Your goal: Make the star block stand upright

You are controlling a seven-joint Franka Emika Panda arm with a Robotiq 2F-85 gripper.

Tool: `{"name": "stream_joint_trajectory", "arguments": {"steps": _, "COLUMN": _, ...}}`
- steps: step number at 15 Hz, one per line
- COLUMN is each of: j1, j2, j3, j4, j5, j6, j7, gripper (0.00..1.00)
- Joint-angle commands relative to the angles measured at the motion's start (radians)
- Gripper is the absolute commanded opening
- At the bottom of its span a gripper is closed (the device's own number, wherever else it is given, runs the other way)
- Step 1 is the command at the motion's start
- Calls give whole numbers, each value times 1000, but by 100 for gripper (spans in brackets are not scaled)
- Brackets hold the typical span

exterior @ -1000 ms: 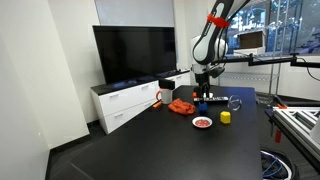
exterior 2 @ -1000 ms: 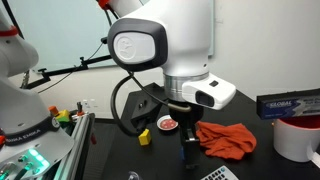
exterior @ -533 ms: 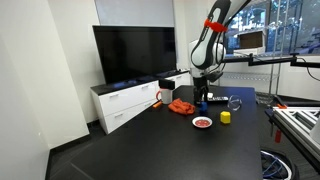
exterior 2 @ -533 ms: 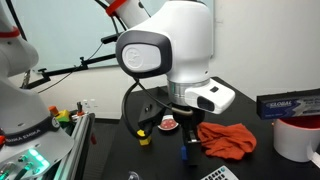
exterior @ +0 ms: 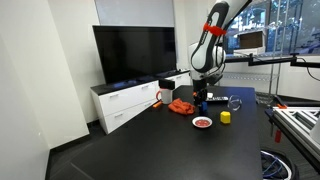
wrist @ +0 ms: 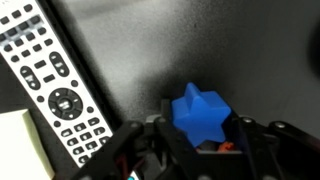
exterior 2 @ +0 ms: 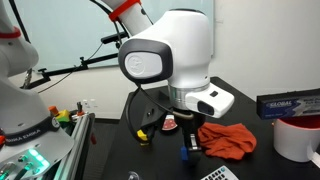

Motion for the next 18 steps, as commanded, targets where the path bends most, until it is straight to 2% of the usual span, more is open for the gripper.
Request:
{"name": "stream_joint_trajectory", "arguments": {"steps": 1, "j1": -9, "j2": -35, "j3": 0, "j4": -11, "j5": -15, "j6": 20, "j7": -1, "gripper": 20}}
{"name": "stream_joint_trajectory", "arguments": {"steps": 4, "j1": 31, "j2": -99, "j3": -48, "j4": -56, "j5": -121, "j6": 46, "j7": 14, "gripper": 20}}
{"name": "stream_joint_trajectory", "arguments": {"steps": 7, "j1": 90, "j2": -133, "j3": -130, "j4": -94, "j5": -328, "j6": 142, "j7": 75, "gripper": 20}}
{"name": "stream_joint_trajectory", "arguments": {"steps": 8, "j1": 114, "j2": -127, "j3": -167, "j4": -111, "j5": -408, "j6": 214, "j7": 128, "gripper": 20}}
{"name": "stream_joint_trajectory", "arguments": {"steps": 10, "j1": 145, "j2": -121, "j3": -215, "j4": -155, "j5": -469, "j6": 373, "j7": 222, "gripper": 20}}
{"name": "stream_joint_trajectory", "arguments": {"steps": 12, "j1": 196, "j2": -99, "j3": -273, "j4": -197, "j5": -496, "j6": 533, "j7": 292, "gripper": 20}}
{"name": "stream_joint_trajectory", "arguments": {"steps": 14, "j1": 308, "j2": -50, "j3": -392, "j4": -222, "j5": -488, "j6": 702, "j7": 318, "gripper": 20}}
{"name": "stream_joint_trajectory", "arguments": {"steps": 16, "j1": 431, "j2": 2, "j3": -503, "j4": -249, "j5": -388, "j6": 864, "j7": 251, "gripper": 20}}
{"name": "stream_joint_trajectory", "arguments": {"steps": 18, "j1": 518, "j2": 55, "j3": -565, "j4": -280, "j5": -284, "j6": 1010, "j7": 210, "gripper": 20}}
